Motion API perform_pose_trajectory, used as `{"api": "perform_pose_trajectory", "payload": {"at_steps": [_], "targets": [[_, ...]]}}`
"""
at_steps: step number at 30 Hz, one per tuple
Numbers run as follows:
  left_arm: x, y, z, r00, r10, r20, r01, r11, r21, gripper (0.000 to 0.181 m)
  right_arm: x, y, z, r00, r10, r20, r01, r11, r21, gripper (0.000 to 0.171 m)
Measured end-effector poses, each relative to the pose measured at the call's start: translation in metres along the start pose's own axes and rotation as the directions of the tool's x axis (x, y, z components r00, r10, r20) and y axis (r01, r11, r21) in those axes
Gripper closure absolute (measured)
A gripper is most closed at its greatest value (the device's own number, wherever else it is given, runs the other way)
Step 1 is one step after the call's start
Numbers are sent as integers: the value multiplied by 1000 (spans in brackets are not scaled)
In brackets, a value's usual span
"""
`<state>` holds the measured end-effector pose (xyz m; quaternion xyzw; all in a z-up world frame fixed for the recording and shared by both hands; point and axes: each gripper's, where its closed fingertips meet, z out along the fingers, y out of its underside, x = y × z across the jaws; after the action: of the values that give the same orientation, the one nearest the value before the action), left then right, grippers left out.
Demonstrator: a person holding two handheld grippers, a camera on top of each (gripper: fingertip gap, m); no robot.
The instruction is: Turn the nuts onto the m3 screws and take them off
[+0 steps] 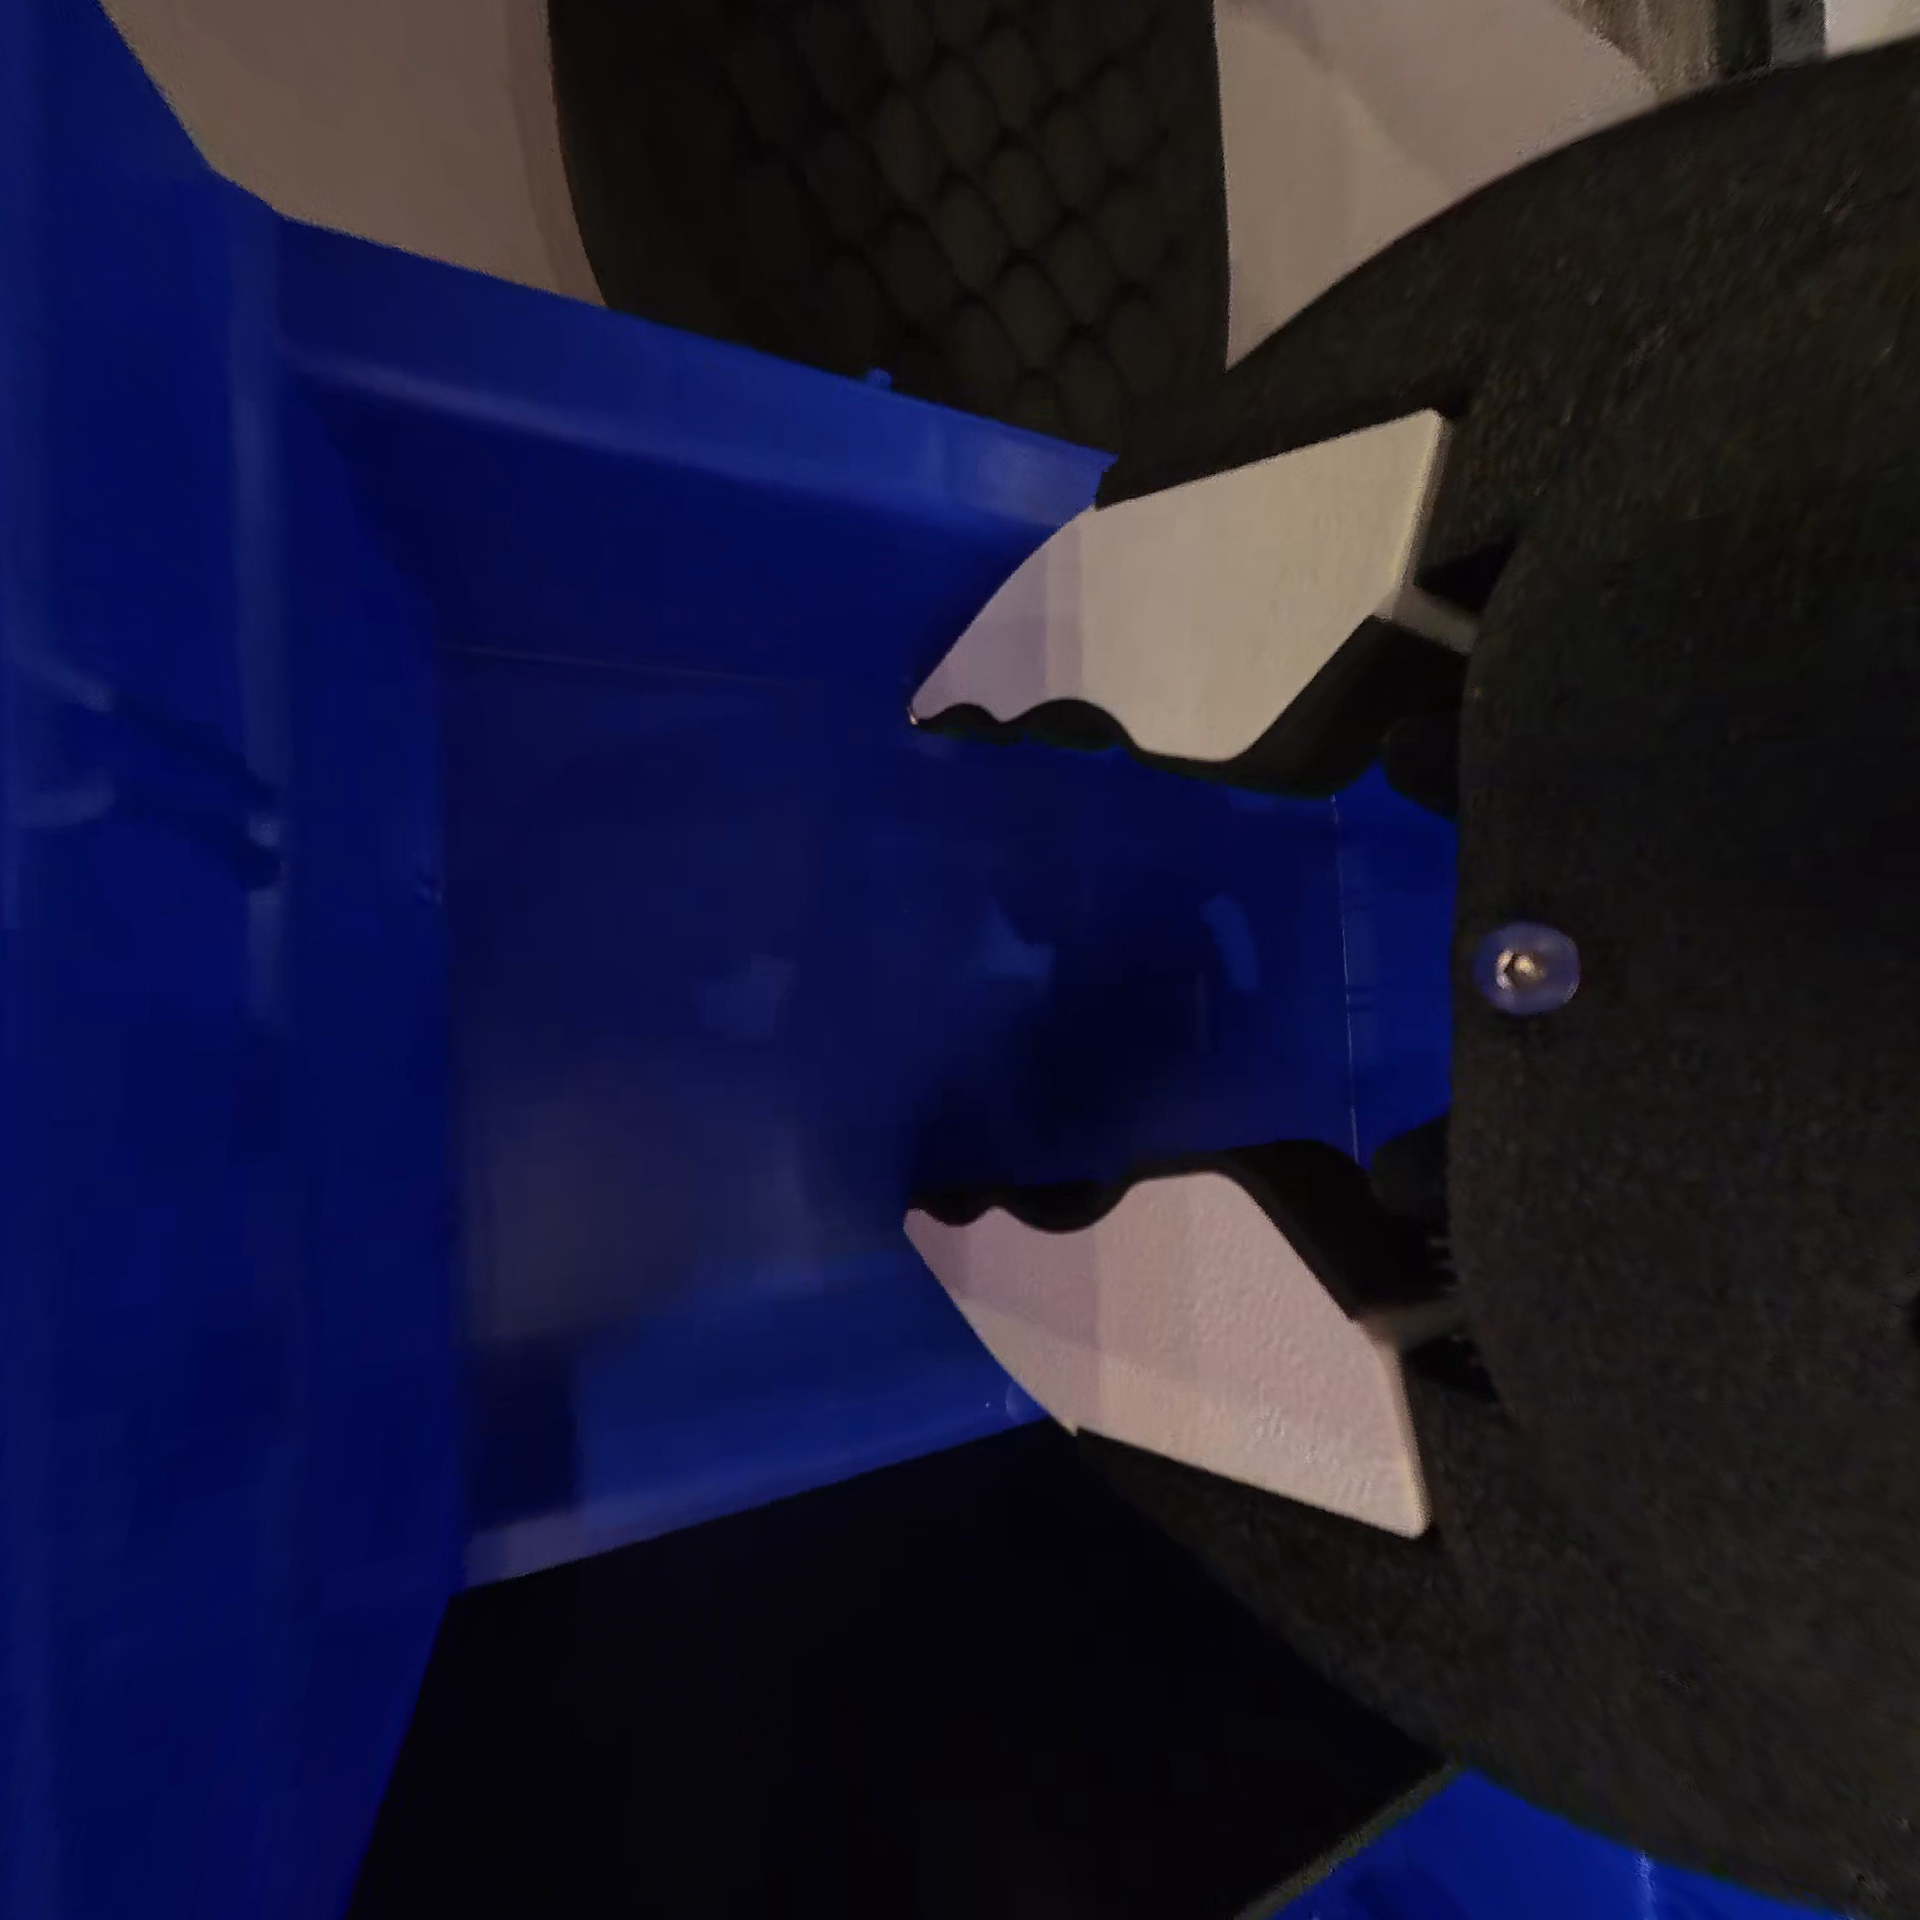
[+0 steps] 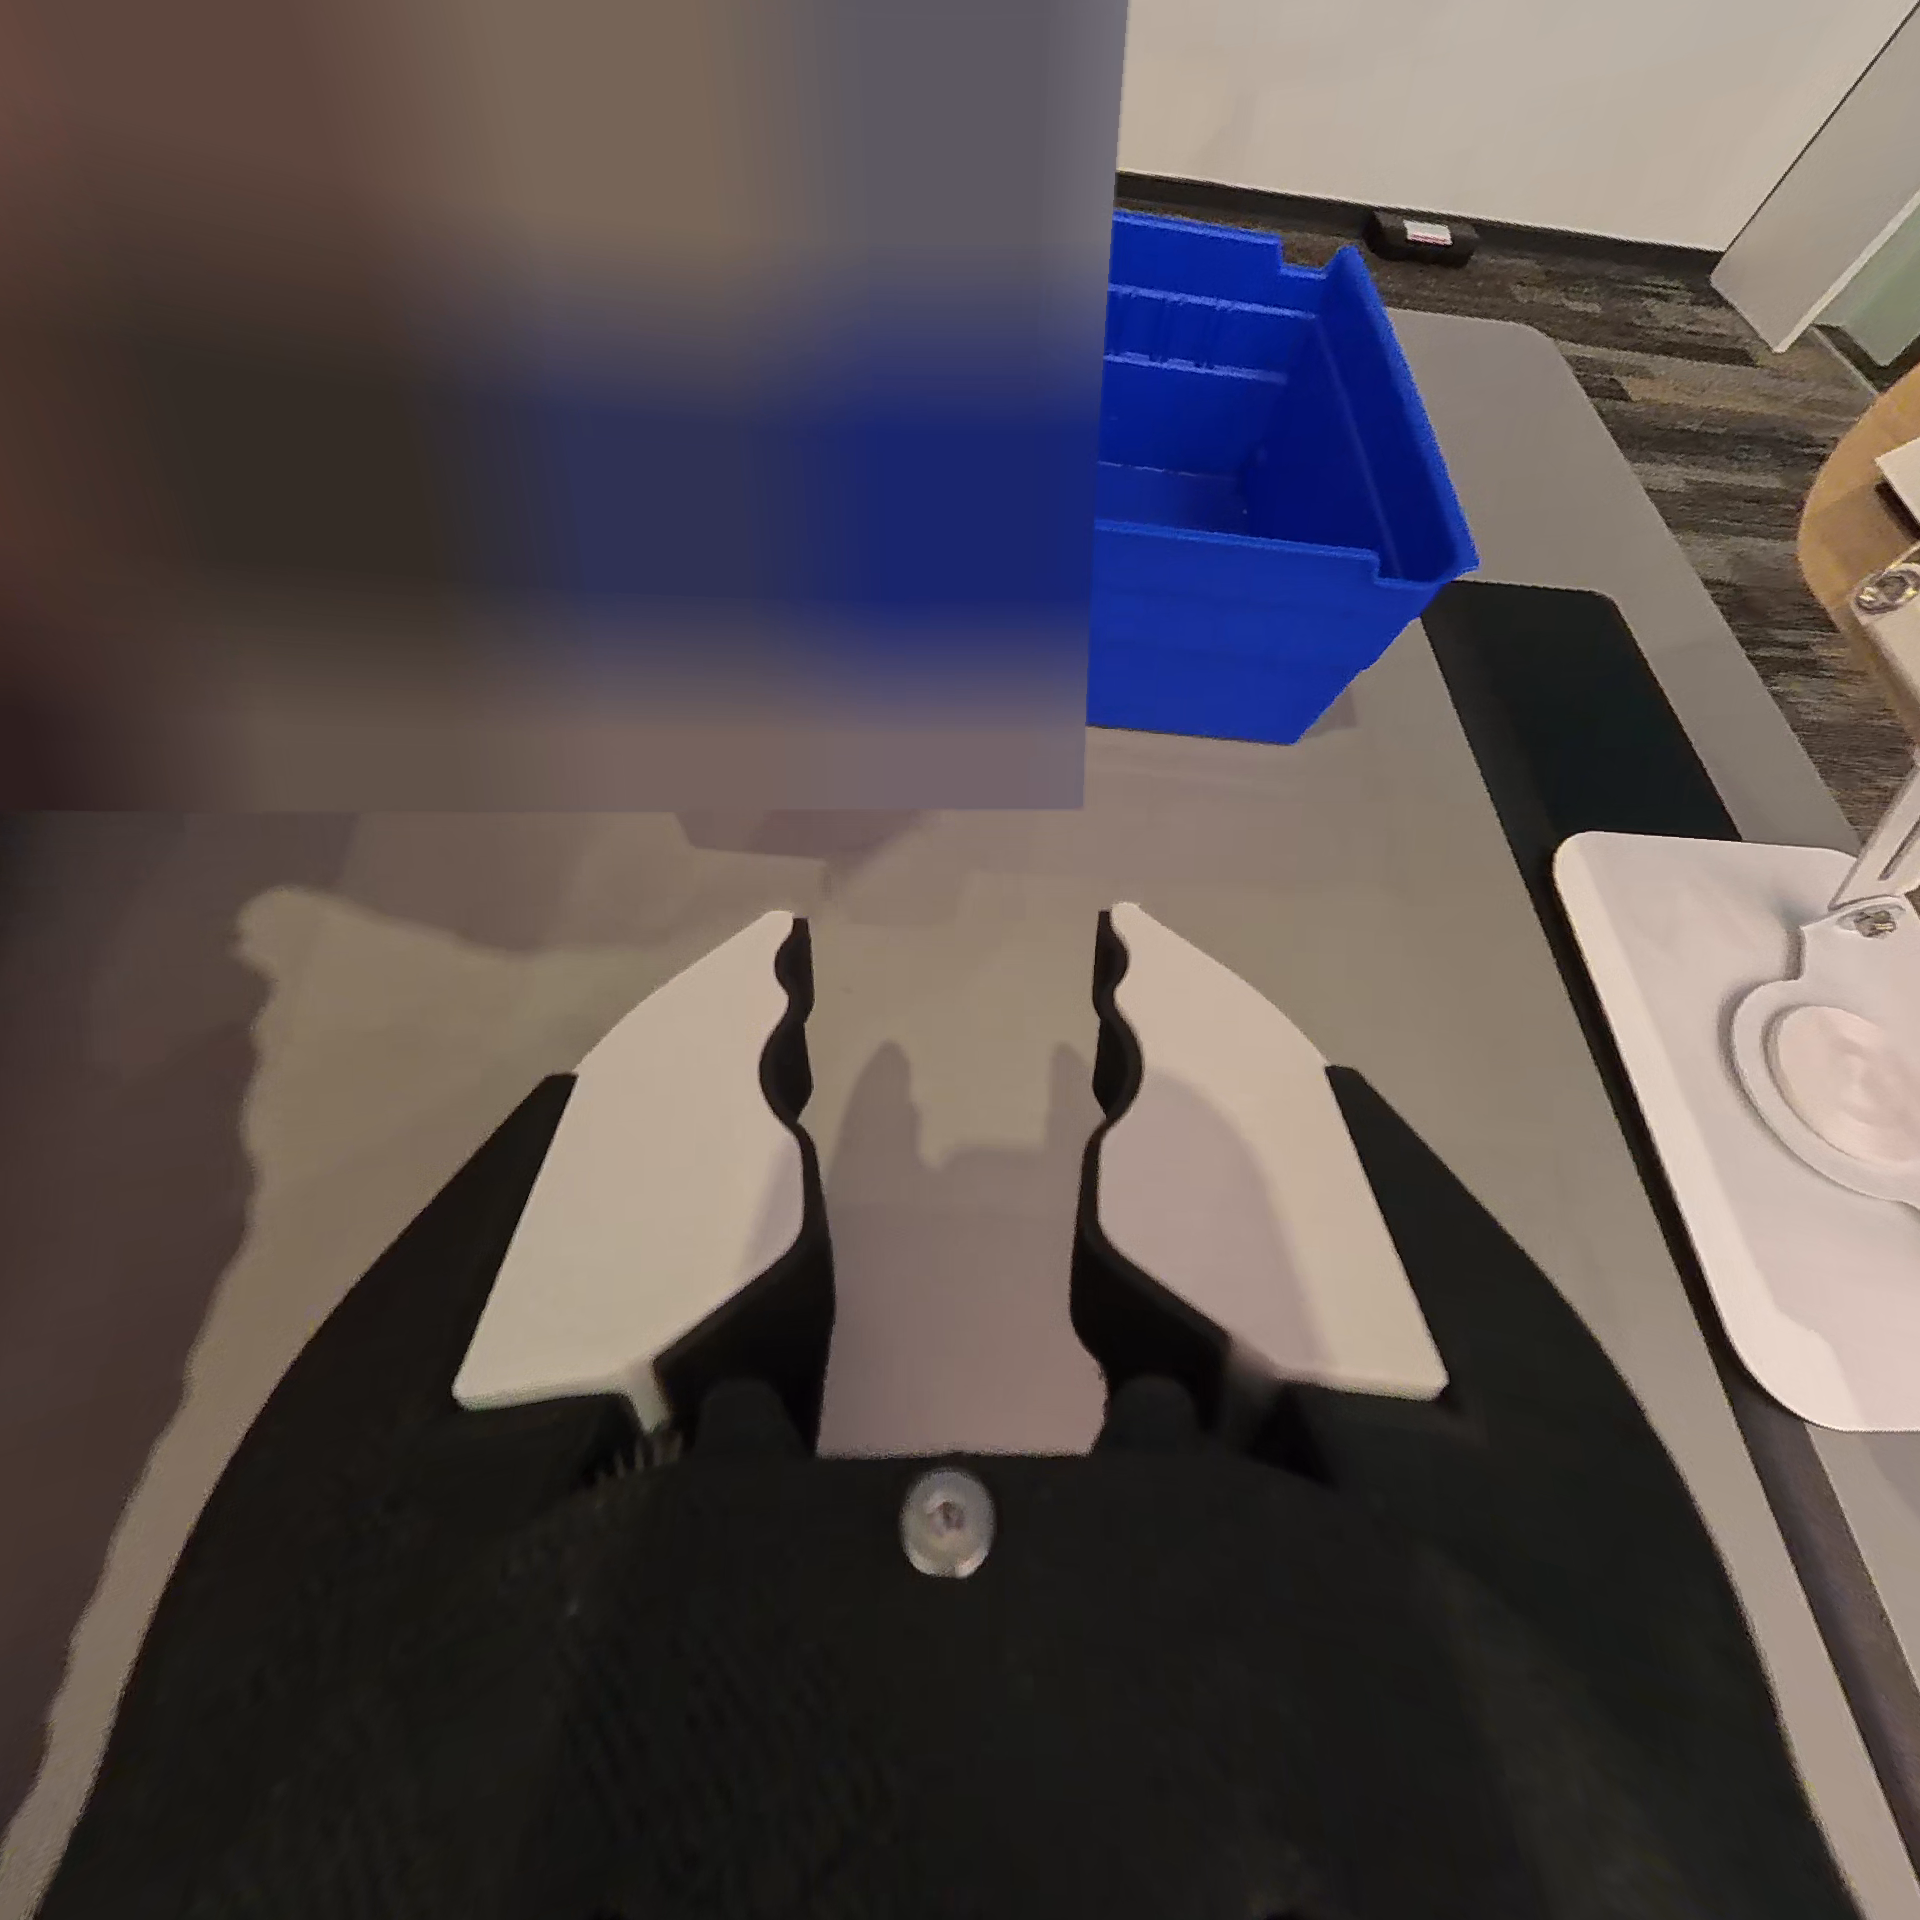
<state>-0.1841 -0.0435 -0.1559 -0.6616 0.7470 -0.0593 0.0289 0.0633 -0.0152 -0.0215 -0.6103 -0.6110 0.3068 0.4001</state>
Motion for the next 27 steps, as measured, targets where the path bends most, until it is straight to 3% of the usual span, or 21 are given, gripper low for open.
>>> {"api": "perform_pose_trajectory", "payload": {"at_steps": [4, 15, 18, 27], "targets": [[0, 2, 2, 999, 13, 37, -13, 1000, -17, 99, -1, 3, 1, 1000, -8, 2, 8, 1000, -24, 117], [2, 3, 0, 999, -40, -25, 41, 999, 20, 88, -3, 11, 6, 999, 11, 30, -10, 999, -47, 117], [-7, 8, 1, 999, -29, 43, 30, 999, -12, 62, -5, 12, 8, 999, 8, 41, -6, 999, -54, 117], [-4, 12, 6, 998, -32, 50, 33, 999, -23, 64, -7, 14, 10, 999, 6, 52, -3, 998, -67, 117]]}}
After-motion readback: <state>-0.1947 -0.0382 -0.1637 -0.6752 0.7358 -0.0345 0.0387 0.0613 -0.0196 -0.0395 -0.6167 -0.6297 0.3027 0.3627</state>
